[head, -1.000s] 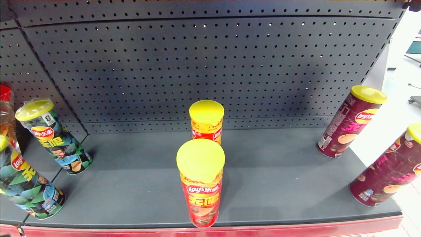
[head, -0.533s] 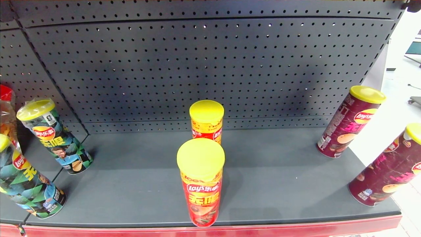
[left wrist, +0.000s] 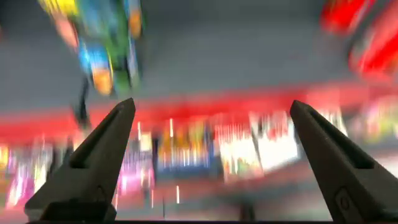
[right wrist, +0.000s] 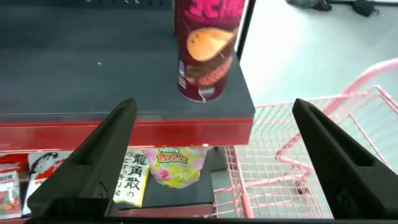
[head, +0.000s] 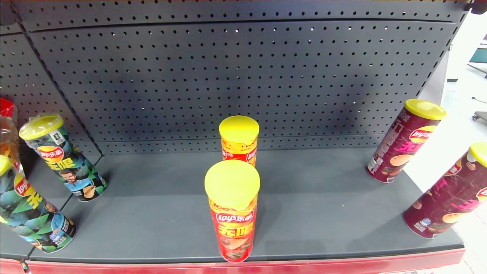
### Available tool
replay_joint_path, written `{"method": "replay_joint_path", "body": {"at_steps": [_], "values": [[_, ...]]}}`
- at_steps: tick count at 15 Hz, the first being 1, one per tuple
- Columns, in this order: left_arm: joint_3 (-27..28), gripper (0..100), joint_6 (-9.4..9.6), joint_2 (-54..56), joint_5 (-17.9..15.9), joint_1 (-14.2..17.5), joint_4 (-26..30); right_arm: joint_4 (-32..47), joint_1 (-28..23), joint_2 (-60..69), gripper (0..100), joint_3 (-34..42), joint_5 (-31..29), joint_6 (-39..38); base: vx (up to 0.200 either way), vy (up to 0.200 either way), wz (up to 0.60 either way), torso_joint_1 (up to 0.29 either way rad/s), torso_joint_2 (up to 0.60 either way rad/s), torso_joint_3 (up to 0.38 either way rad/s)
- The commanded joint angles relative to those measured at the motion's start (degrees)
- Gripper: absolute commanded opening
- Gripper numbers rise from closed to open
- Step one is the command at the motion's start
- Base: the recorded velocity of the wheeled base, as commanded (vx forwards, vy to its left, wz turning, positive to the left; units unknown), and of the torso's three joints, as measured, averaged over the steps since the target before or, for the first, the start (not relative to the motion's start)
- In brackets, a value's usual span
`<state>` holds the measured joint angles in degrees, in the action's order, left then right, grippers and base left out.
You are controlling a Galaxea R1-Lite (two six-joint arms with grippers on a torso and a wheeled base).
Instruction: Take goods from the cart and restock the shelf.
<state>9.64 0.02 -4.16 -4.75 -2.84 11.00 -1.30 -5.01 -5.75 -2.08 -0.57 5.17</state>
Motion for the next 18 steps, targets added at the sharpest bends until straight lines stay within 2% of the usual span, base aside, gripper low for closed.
{"method": "replay_joint_path", "body": {"at_steps": [1, 2, 4, 5, 6, 7, 8, 9, 10, 11, 12, 13, 14, 15, 16, 17, 18], "values": [[-5.5, 100, -0.02, -0.3, -0.1, 0.0, -5.4, -0.3, 0.0, 0.0, 100, 1.0, -0.7, -0.2, 0.0, 0.0, 0.0, 0.0, 0.0, 0.0], [-5.5, 100, -0.02, -0.1, 0.2, 0.0, -5.3, -0.3, -0.1, 0.1, 100, 1.0, -0.9, -0.8, 0.0, 0.0, 0.0, 0.0, 0.0, 0.0], [-5.6, 100, -0.02, 1.3, 3.0, 4.3, -5.2, -0.9, 0.0, 0.1, 100, 1.4, -0.7, -0.1, 0.0, 0.0, 0.0, 0.0, 0.0, 0.0], [-5.7, 100, 0.06, 1.6, 3.1, 4.2, -5.3, -0.9, 0.0, 0.1, 100, 1.4, 0.5, 0.0, 0.0, 0.0, 0.0, 0.0, 0.0, 0.0], [-5.7, 100, 0.33, 3.5, 1.2, 2.9, -5.3, -1.0, 0.1, 0.0, 100, 1.6, 4.1, -0.6, 0.0, 0.0, 0.0, 0.0, 0.0, 0.0], [-6.0, 100, 0.5, 4.2, -2.7, 2.8, -5.7, 0.1, 0.0, 0.1, 100, 2.1, 6.2, -1.0, 0.0, 0.0, 0.0, 0.0, 0.0, 0.0], [-6.6, 100, 0.42, 4.2, -3.2, 2.8, -6.9, 1.0, 0.0, 0.1, 100, 2.1, 6.3, -2.0, 0.0, 0.0, 0.0, 0.0, 0.0, 0.0], [-7.6, 100, -0.2, 4.2, 0.7, 2.8, -8.9, 1.1, 0.0, 0.1, 100, 2.1, 5.4, -4.9, 0.0, 0.0, 0.0, 0.0, 0.0, 0.0], [-8.2, 100, -0.82, 4.2, 6.2, 2.8, -10.6, 1.2, 0.1, 0.0, 100, 2.1, 3.8, -6.5, 0.0, 0.0, 0.0, 0.0, 0.0, 0.0], [-8.4, 100, -0.38, 4.2, 11.5, 2.8, -10.8, 1.1, 0.1, 0.1, 100, 2.1, 3.2, -3.4, 0.0, 0.0, 0.0, 0.0, 0.0, 0.0], [-8.7, 100, -0.46, 4.2, 12.7, 2.8, -11.1, 1.1, 0.2, 0.1, 100, 2.1, 3.4, -3.1, 0.0, 0.0, 0.0, 0.0, 0.0, 0.0], [-8.7, 100, -0.29, 4.2, 10.7, 2.8, -11.1, 1.2, 0.2, 0.0, 100, 2.1, 3.3, -4.5, 0.0, 0.0, 0.0, 0.0, 0.0, 0.0], [-9.2, 100, -0.11, 4.2, 3.8, 2.8, -10.9, 1.2, -0.1, -1.5, 100, 2.0, 3.3, -5.9, 0.0, 0.0, 0.0, 0.0, 0.0, 0.0], [-9.6, 100, -0.2, 4.2, 2.2, 2.8, -10.8, 1.2, 0.2, -1.2, 100, 2.0, 3.4, -5.0, 0.0, 0.0, 0.0, 0.0, 0.0, 0.0], [-9.6, 100, -0.11, 4.2, 2.7, 2.8, -10.8, 1.2, 2.6, 1.0, 100, 2.1, 4.0, -4.3, 0.0, 0.0, 0.0, 0.0, 0.0, 0.0], [-9.6, 100, -0.02, 4.2, 2.9, 2.8, -10.8, 1.2, 7.6, 2.6, 100, 2.1, 4.6, -4.7, 0.0, 0.0, 0.0, 0.0, 0.0, 0.0], [-9.6, 100, -0.02, 4.2, 2.9, 2.8, -10.8, 1.2, 6.3, 2.5, 100, 2.1, 4.7, -4.8, 0.0, 0.0, 0.0, 0.0, 0.0, 0.0]]}}
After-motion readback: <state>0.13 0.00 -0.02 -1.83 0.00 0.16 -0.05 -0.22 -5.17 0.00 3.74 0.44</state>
